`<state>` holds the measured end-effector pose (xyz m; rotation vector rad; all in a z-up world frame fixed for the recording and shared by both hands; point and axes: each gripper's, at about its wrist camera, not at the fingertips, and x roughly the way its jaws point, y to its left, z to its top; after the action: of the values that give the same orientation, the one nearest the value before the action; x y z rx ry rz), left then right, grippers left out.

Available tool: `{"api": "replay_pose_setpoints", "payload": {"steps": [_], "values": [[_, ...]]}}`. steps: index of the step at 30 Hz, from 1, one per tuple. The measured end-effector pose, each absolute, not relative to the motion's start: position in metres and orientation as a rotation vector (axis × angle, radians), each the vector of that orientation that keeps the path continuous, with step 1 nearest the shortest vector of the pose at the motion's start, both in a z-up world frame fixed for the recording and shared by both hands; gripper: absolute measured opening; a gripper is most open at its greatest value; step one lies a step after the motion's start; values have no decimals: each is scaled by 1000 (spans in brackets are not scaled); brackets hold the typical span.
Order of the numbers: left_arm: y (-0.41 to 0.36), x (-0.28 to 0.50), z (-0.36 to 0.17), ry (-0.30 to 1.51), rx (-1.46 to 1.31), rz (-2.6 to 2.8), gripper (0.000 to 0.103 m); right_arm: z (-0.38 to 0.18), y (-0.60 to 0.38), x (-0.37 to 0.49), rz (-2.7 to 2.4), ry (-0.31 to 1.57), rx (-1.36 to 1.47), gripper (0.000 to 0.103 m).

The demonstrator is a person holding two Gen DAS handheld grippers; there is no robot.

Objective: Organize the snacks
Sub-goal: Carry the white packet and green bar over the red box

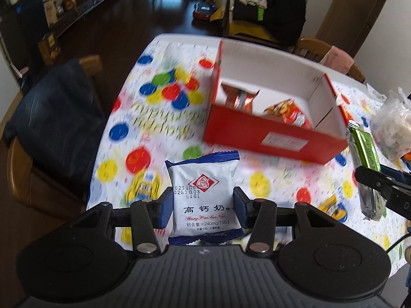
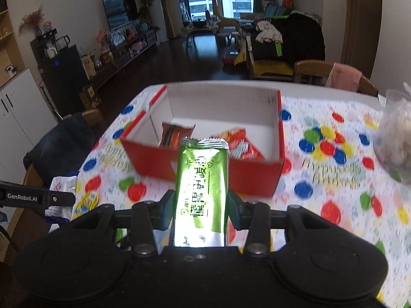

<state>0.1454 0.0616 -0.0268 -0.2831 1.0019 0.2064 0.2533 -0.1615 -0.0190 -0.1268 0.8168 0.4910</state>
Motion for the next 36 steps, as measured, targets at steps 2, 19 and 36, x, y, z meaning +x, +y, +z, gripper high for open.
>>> {"api": "replay_pose_setpoints", "payload": {"steps": [2, 19, 36], "values": [[60, 157, -19, 985, -270, 200, 48, -15, -161, 264, 489, 804, -132, 41], [39, 276, -1, 1002, -217, 164, 48, -14, -153, 362, 497, 824, -158, 41], [38, 392, -41, 1167, -206, 214, 48, -65, -127, 455, 529, 978, -216, 41]]}}
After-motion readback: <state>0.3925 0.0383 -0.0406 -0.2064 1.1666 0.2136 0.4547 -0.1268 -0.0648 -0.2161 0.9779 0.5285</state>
